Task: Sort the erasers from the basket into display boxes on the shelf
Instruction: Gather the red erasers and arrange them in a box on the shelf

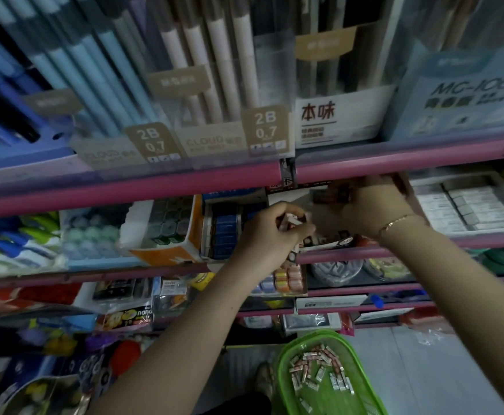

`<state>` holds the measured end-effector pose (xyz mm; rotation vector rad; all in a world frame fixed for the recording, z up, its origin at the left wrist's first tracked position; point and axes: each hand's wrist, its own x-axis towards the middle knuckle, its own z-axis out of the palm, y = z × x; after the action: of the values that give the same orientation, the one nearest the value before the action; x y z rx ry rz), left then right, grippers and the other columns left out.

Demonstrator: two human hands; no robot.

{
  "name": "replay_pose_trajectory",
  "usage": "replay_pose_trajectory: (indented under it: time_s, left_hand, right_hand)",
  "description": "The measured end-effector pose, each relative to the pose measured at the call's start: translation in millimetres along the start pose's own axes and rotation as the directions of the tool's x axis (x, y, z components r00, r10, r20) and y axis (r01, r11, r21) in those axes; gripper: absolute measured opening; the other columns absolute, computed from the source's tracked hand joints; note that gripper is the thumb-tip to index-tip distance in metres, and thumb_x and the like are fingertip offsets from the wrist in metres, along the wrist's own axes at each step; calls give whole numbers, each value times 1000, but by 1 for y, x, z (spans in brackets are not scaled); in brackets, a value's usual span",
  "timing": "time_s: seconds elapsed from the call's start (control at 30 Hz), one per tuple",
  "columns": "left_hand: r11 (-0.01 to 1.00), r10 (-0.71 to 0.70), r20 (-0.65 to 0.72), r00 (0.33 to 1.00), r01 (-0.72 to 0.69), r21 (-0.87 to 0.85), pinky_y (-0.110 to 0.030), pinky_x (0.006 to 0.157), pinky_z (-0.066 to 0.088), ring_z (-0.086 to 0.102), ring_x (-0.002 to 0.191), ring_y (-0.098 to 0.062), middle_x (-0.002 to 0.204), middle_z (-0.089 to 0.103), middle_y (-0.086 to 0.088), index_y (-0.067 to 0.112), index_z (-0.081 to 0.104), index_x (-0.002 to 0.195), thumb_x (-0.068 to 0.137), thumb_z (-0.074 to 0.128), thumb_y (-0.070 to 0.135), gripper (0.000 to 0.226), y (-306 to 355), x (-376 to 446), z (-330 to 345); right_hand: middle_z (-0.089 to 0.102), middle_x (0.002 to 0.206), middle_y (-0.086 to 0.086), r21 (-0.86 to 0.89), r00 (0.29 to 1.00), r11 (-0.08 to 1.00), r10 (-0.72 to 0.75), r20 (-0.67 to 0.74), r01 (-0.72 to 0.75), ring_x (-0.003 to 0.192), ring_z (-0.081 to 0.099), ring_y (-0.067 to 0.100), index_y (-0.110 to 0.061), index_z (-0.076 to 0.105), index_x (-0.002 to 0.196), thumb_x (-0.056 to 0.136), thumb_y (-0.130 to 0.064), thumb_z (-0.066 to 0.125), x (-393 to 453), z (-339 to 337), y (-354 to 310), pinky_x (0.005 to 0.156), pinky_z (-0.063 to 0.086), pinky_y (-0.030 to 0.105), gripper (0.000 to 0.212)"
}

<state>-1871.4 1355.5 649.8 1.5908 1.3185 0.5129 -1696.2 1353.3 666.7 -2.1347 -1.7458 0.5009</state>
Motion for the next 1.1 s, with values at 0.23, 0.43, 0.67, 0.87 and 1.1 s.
replay_pose_trajectory:
  time_s: [0.23,0.43,0.67,0.87,1.1]
  left_hand:
    - [937,-6,105,994,-31,348,-19,54,41,51,63,2,121,60,1,33,62,108,85,68,38,24,-9,4,-9]
    - [958,-26,143,989,-17,287,-35,68,56,60,75,-14,129,56,-1,32,62,95,85,69,39,14,-7,6,-12]
    - [995,-34,-74,997,27,-99,-36,59,57,63,65,-3,80,62,11,36,61,83,88,58,51,16,-4,2,-4]
    - [742,-382,-49,923,275,-611,-28,56,50,63,79,-16,97,64,0,29,67,84,85,65,44,15,5,0,-1]
    - [644,-301,63,952,252,-722,-23,54,54,72,79,-14,110,69,-7,21,62,115,92,57,40,30,21,-8,8]
  right_hand:
    - [60,123,2,-363,932,867,-262,249,341,115,53,25,-34,58,114,77,-43,67,13,5,6,95,41,31,40]
    - [55,127,6,-428,910,825,-227,347,369,120,49,26,-28,57,117,84,-34,61,18,16,14,101,34,28,34]
    - [64,115,9,-390,890,856,-156,429,338,107,59,28,-17,60,113,86,-23,54,15,10,2,93,47,31,27]
    - [68,106,6,397,957,917,-149,247,40,97,64,22,-18,65,107,88,-16,59,-12,-10,-20,80,48,18,20]
    - [65,79,9,622,964,782,-124,233,-50,72,68,30,-18,52,113,81,-12,69,-40,5,-42,70,57,44,37]
